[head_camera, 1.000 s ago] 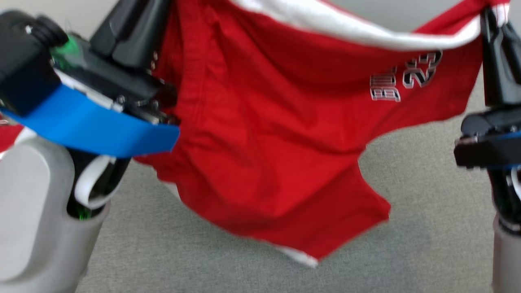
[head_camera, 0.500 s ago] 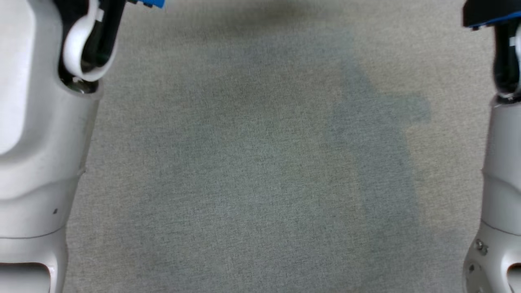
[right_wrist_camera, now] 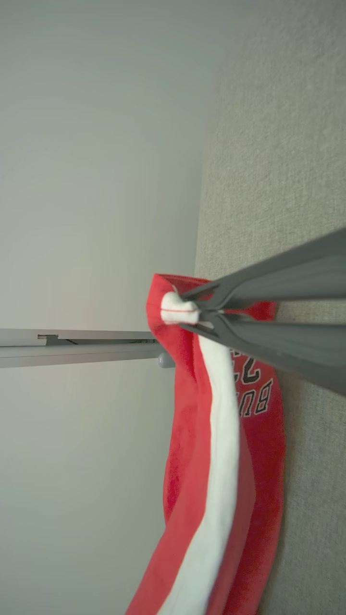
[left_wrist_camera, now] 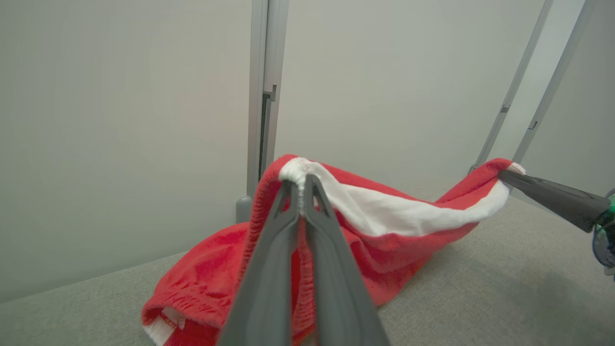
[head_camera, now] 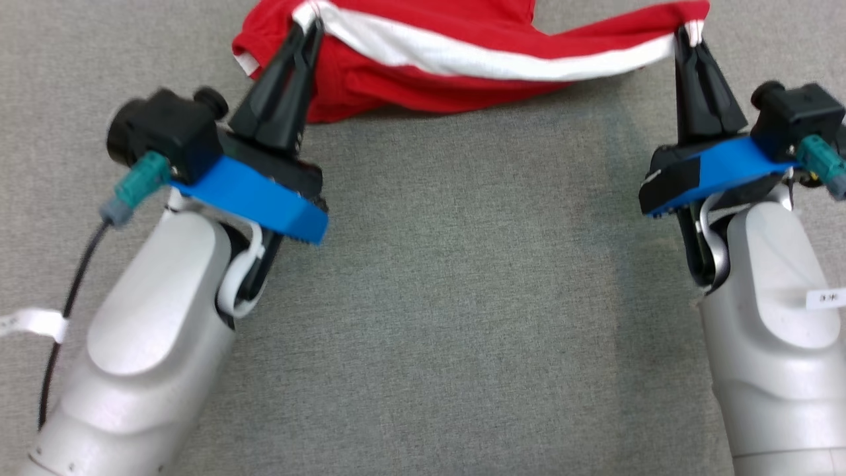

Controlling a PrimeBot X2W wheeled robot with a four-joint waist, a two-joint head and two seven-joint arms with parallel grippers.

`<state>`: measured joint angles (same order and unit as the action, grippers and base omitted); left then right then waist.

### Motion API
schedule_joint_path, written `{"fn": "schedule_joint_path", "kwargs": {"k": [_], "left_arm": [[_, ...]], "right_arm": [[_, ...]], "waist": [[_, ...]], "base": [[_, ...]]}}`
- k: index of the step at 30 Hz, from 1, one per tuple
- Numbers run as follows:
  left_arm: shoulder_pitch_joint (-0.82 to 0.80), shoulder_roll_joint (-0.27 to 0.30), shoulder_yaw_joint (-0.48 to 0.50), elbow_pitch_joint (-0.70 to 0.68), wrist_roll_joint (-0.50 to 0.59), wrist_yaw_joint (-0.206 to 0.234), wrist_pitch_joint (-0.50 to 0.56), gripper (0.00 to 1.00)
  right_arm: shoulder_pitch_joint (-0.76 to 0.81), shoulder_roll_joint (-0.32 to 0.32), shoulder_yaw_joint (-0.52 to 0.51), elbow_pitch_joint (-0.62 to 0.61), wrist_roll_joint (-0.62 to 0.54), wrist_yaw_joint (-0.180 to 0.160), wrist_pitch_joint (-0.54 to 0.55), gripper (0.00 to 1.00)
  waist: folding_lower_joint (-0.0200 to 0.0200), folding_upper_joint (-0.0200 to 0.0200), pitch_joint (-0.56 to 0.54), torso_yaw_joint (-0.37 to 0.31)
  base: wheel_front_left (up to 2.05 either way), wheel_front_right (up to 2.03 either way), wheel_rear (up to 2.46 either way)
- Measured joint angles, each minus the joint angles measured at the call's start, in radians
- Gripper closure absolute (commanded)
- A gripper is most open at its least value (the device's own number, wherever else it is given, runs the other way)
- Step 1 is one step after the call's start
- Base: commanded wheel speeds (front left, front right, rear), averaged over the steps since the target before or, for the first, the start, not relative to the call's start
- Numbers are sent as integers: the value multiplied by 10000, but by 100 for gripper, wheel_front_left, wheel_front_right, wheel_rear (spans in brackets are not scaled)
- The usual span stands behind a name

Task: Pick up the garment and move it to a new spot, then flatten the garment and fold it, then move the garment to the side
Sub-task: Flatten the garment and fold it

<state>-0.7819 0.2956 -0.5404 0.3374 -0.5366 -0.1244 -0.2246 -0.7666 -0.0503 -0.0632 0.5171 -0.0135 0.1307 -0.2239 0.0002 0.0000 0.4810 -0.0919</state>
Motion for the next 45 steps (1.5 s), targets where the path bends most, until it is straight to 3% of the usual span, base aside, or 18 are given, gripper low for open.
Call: {"fn": "schedule_joint_path", "kwargs": {"k": [10, 16, 22, 28, 36, 45], "left_arm": [[2430, -222, -36, -1503, 196, 320, -355, 100], [4606, -82, -115, -3235, 272, 761, -368, 100], [6655, 295, -376, -4959, 146, 1444, 4, 100], [7725, 337, -604, -5528, -217, 1816, 359, 100], [7729, -568, -495, -4345, -1592, 1778, 665, 100], [6259, -1756, -119, -2387, -2579, 1494, 694, 100]], "right_arm": [[2190, 2, -33, -905, 625, 0, -238, 100], [4661, 4, -98, -3133, 815, 0, 529, 100], [7304, 2, -341, -6008, 1124, 0, 1960, 100], [8218, 0, -663, -7317, 907, 0, 3026, 100], [6943, -67, -548, -6374, 523, 0, 3923, 100], [3524, -1371, 184, -3530, 823, 0, 5225, 100]], "waist": [[-3, 0, -1359, 123], [-5, 0, -2427, 3], [-6, 0, -3221, -166], [-5, 0, -3322, 115], [-3, 0, -2921, 778], [0, 0, -2153, 1680]], "base": [[0, 0, 0], [0, 0, 0], [0, 0, 0], [0, 0, 0], [0, 0, 0], [0, 0, 0]]}}
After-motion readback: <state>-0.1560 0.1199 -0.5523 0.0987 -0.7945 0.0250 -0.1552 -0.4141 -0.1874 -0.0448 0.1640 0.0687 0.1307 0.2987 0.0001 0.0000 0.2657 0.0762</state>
